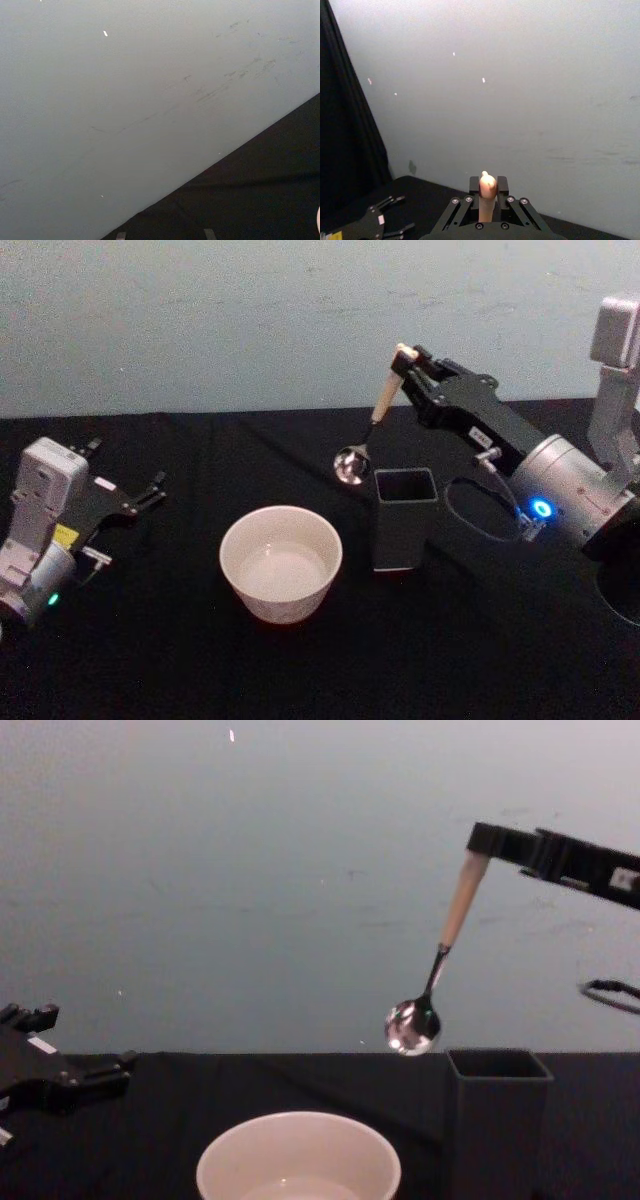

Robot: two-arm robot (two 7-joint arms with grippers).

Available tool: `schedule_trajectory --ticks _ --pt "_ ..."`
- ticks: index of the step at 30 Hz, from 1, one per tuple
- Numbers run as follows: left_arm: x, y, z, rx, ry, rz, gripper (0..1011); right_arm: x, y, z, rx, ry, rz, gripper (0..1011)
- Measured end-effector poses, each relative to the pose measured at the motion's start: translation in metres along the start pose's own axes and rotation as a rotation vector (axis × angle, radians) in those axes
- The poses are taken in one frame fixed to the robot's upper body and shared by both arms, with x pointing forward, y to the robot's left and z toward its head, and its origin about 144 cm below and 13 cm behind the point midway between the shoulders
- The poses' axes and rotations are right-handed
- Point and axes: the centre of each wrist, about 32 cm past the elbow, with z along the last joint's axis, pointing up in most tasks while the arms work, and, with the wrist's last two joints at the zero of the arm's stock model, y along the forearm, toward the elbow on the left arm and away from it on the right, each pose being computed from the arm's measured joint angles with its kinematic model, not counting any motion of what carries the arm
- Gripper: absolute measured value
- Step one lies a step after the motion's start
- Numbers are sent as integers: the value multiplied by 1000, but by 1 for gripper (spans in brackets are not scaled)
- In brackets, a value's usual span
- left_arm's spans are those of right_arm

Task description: Pick up the stirring spoon with one hand, stir inside the cup, then place it back in its original position.

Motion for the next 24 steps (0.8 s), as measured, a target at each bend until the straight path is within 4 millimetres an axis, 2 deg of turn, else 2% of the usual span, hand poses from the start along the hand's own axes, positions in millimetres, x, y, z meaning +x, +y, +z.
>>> schedule_trajectory --ticks 11,24 --pt "0 0 0 0 0 0 1002 4 -17 9 30 -22 -42 210" --pt "0 0 0 0 0 0 1001 9 -34 8 21 -34 -77 211"
